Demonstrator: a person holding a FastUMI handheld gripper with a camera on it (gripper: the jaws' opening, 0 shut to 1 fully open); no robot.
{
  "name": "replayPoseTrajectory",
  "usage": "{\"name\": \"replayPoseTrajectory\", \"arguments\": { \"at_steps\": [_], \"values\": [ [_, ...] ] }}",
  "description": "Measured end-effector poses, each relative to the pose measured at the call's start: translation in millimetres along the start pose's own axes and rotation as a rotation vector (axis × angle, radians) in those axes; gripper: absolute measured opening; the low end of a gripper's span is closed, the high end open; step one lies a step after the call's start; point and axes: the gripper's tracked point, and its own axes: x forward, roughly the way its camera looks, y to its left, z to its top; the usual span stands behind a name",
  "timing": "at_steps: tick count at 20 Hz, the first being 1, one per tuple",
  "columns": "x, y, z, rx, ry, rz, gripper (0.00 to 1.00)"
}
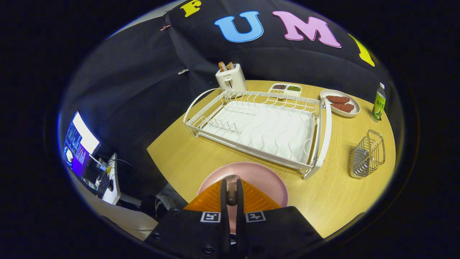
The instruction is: Take the plate from the dish rack, then take the spoon from the basket and place it into the plate.
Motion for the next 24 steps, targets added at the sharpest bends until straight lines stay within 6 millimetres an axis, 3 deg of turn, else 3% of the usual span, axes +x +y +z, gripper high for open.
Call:
{"name": "replayPoseTrajectory", "arguments": {
  "at_steps": [9, 11, 13, 18, 21, 24],
  "values": [
    [1, -28, -57, 0.036, 0.189, -0.044, 0.22],
    [3, -33, -62, 0.059, 0.208, -0.065, 0.32],
    [3, -37, -63, 0.068, 0.209, -0.084, 0.41],
    [-2, -46, -57, 0.076, 0.19, -0.119, 0.9],
    [-7, -51, -53, 0.071, 0.183, -0.157, 0.97],
    [-20, -57, -27, 0.031, 0.111, -0.22, 0.99]
  ]
}}
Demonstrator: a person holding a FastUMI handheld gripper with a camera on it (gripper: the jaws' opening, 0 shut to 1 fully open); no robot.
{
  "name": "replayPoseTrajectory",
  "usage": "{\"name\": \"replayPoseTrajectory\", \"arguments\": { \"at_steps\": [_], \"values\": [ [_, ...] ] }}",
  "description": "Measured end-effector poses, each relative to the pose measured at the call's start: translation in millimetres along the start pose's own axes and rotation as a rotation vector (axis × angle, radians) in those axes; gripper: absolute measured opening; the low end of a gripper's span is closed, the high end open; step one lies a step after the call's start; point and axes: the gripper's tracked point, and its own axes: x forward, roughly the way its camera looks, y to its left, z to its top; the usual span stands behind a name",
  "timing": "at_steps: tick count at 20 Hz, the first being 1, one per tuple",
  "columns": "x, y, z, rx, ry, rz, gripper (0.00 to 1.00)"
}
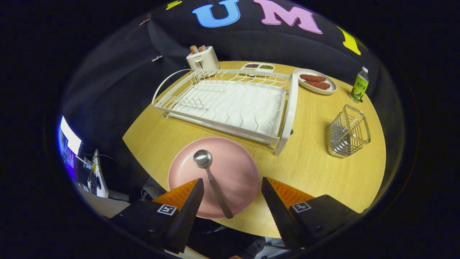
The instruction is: Take the plate from the dish rack, then take the spoon from the basket and place it into the plate.
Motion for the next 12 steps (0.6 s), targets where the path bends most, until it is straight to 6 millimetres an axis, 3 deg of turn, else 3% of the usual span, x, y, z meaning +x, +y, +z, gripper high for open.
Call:
{"name": "replayPoseTrajectory", "arguments": {
  "at_steps": [5, 12],
  "values": [
    [-33, -24, 62, -0.06, -0.138, -0.141, 0.99],
    [-80, -48, 140, 0.005, -0.332, -0.251, 0.99]
  ]
}}
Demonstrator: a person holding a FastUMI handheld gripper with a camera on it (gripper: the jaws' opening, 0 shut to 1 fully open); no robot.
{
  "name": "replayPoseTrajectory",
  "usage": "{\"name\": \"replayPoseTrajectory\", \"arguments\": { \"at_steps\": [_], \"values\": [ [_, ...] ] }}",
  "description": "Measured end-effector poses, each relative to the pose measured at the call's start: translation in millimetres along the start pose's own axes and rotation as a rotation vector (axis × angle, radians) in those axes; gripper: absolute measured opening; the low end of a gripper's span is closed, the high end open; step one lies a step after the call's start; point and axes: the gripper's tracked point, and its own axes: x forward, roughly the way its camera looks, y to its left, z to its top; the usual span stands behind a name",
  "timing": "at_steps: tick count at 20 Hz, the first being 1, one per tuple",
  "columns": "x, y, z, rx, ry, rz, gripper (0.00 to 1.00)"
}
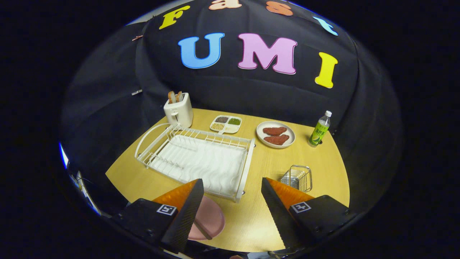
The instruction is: Take the plate from the dish rack, then take the spoon from the basket and place it into the plate.
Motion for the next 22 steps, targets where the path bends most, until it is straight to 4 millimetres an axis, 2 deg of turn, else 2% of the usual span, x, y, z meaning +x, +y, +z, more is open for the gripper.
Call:
{"name": "replayPoseTrajectory", "arguments": {
  "at_steps": [6, 13, 17, 22],
  "values": [
    [-21, -35, 57, 0.03, -0.147, -0.087, 0.97],
    [-53, -72, 96, 0.005, -0.282, -0.201, 0.97],
    [-60, -82, 103, -0.015, -0.306, -0.237, 0.96],
    [-58, -85, 101, -0.012, -0.294, -0.245, 0.97]
  ]
}}
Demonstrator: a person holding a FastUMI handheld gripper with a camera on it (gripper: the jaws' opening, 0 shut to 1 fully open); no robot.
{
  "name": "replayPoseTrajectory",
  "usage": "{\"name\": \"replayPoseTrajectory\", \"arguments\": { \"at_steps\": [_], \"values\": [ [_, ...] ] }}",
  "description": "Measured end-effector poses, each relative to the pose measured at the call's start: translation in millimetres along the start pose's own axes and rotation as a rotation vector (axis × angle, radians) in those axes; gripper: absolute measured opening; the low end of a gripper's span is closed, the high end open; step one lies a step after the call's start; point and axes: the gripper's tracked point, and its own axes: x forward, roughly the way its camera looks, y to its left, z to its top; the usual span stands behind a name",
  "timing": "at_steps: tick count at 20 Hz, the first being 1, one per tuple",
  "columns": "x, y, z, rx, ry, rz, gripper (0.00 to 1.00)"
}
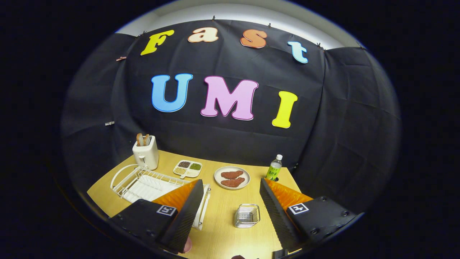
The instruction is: Take the plate from the dish rack, then take the spoon from the basket and place it into the plate.
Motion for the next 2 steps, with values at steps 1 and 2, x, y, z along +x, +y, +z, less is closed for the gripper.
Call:
{"name": "replayPoseTrajectory", "arguments": {
  "at_steps": [1, 2],
  "values": [
    [0.4, -0.5, -0.9, -0.001, 0.002, -0.001, 0.97],
    [0.8, -0.6, -1.9, -0.005, 0.005, 0.0, 0.97]
  ]
}}
